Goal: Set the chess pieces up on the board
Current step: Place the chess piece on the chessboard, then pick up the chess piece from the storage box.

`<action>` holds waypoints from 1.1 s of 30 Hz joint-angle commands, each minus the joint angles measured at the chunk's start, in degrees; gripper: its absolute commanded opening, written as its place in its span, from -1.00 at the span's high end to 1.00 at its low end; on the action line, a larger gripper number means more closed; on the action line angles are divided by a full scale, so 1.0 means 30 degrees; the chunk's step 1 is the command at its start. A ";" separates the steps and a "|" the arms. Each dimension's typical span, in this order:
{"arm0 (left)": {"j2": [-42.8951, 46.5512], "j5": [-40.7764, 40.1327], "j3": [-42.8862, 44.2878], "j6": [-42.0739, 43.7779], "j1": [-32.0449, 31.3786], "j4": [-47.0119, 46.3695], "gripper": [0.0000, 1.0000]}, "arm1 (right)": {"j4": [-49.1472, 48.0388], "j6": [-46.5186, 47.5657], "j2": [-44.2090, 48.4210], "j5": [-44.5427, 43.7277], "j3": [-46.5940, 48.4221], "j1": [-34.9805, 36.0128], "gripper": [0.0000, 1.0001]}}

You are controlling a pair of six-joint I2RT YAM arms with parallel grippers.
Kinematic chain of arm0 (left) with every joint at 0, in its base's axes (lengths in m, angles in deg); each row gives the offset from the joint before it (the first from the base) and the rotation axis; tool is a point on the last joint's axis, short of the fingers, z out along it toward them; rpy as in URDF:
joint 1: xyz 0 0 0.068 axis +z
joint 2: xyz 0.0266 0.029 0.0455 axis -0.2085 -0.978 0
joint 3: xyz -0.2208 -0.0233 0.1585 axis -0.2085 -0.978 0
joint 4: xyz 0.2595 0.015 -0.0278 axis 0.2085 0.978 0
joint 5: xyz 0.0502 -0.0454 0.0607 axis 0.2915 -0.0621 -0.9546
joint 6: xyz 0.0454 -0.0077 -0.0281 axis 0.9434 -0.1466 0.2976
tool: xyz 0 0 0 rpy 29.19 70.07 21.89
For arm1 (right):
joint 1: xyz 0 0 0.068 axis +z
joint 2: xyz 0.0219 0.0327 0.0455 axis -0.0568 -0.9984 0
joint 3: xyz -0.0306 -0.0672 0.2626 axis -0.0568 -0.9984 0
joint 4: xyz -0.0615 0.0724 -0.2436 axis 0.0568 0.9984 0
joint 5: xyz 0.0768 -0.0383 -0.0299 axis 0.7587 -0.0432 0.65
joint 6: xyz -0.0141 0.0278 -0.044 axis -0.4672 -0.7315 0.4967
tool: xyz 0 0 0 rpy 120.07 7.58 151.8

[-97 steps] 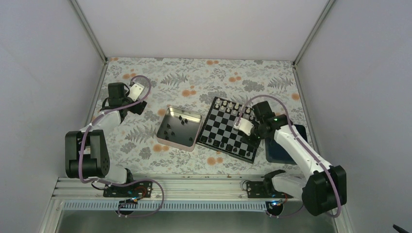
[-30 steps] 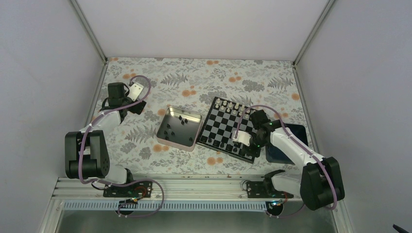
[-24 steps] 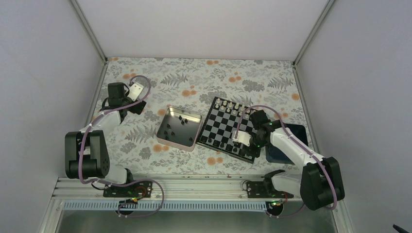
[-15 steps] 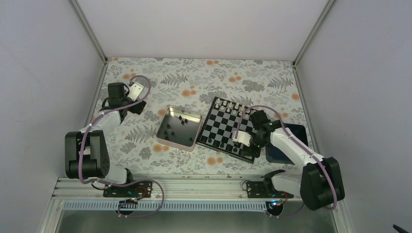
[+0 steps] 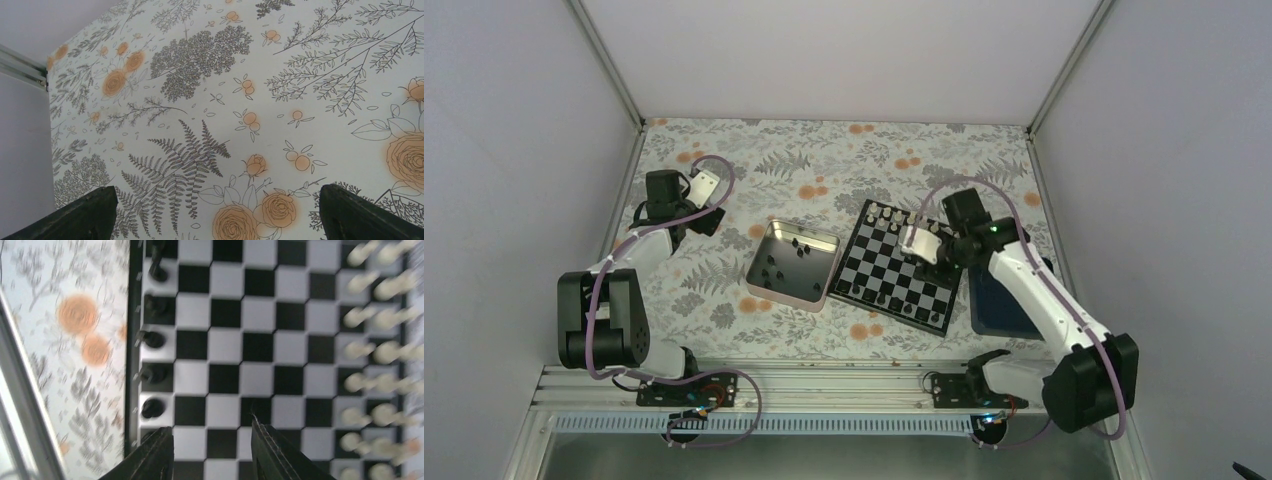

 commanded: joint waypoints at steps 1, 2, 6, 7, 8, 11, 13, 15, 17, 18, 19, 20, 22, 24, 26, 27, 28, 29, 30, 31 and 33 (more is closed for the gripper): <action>0.0656 0.0342 0.0089 0.0140 -0.0069 -0.0023 -1.00 | -0.1310 -0.1686 -0.1773 0.0623 0.2942 0.1152 0.16; 0.0709 0.0303 0.0070 0.0159 -0.0069 -0.0022 -1.00 | -0.1778 -0.2132 -0.2354 0.0699 0.3651 0.1568 0.15; 0.0845 0.0169 0.0076 0.0151 -0.0072 -0.0066 -1.00 | -0.3037 -0.3673 -0.5159 0.0730 0.6735 0.3508 0.06; 0.0846 0.0095 0.0076 0.0194 -0.0084 -0.0093 -1.00 | -0.3217 -0.3958 -0.5956 0.0728 0.7564 0.4038 0.04; 0.0820 -0.0028 0.0054 0.0214 -0.0096 -0.0129 -1.00 | -0.3299 -0.4181 -0.6796 0.0648 0.8305 0.4548 0.02; 0.0751 -0.0230 0.0047 0.0208 -0.0149 -0.0142 -1.00 | -0.3020 -0.4636 -0.9679 -0.0014 1.0707 0.6031 0.00; 0.0729 -0.0234 0.0047 0.0200 -0.0186 -0.0164 -1.00 | -0.2771 -0.4792 -1.1698 -0.0511 1.2305 0.6965 0.02; 0.0731 -0.0255 0.0072 0.0185 -0.0208 -0.0190 -1.00 | -0.2898 -0.4825 -1.3205 -0.1083 1.3177 0.7633 0.04; 0.0743 -0.0296 0.0104 0.0153 -0.0215 -0.0240 -1.00 | -0.3288 -0.4740 -1.4587 -0.1394 1.3702 0.8125 0.05; 0.0756 -0.0278 0.0131 0.0150 -0.0215 -0.0228 -1.00 | -0.3545 -0.4700 -1.5052 -0.1504 1.3920 0.8333 0.06; 0.0798 -0.0224 0.0131 0.0135 -0.0215 -0.0227 -1.00 | -0.3819 -0.4728 -1.5546 -0.1580 1.4178 0.8483 0.05; 0.0844 -0.0167 0.0123 0.0115 -0.0215 -0.0227 -1.00 | -0.4051 -0.4757 -1.5996 -0.1622 1.4496 0.8615 0.05; 0.0942 -0.0090 0.0069 0.0086 -0.0215 -0.0223 -1.00 | -0.4263 -0.4848 -1.6891 -0.1648 1.5180 0.8804 0.05; 0.1039 -0.0004 0.0033 0.0062 -0.0216 -0.0249 -1.00 | -0.4249 -0.4869 -1.7686 -0.1752 1.5814 0.8931 0.05; 0.1105 0.0077 -0.0033 0.0014 -0.0215 -0.0283 -1.00 | -0.4271 -0.4854 -1.8335 -0.2058 1.6247 0.9023 0.05; 0.1120 0.0135 -0.0069 0.0019 -0.0215 -0.0318 -1.00 | -0.4309 -0.4780 -1.8586 -0.2107 1.6370 0.9027 0.05; 0.1151 0.0171 -0.0111 0.0009 -0.0215 -0.0337 -1.00 | -0.4354 -0.4723 -1.8815 -0.2186 1.6433 0.9057 0.05; 0.1167 0.0229 -0.0134 0.0018 -0.0215 -0.0386 -1.00 | -0.4491 -0.4687 -1.9030 -0.2273 1.6470 0.9060 0.06; 0.1168 0.0256 -0.0177 0.0038 -0.0215 -0.0415 -1.00 | -0.4608 -0.4605 -1.9185 -0.2313 1.6453 0.9061 0.06; 0.1153 0.0263 -0.0186 0.0044 -0.0215 -0.0422 -1.00 | -0.4670 -0.4569 -1.9351 -0.2303 1.6498 0.9039 0.05; 0.1106 0.0301 -0.0238 0.0057 -0.0215 -0.0475 -1.00 | -0.4635 -0.4539 -1.9738 -0.2160 1.6750 0.9045 0.07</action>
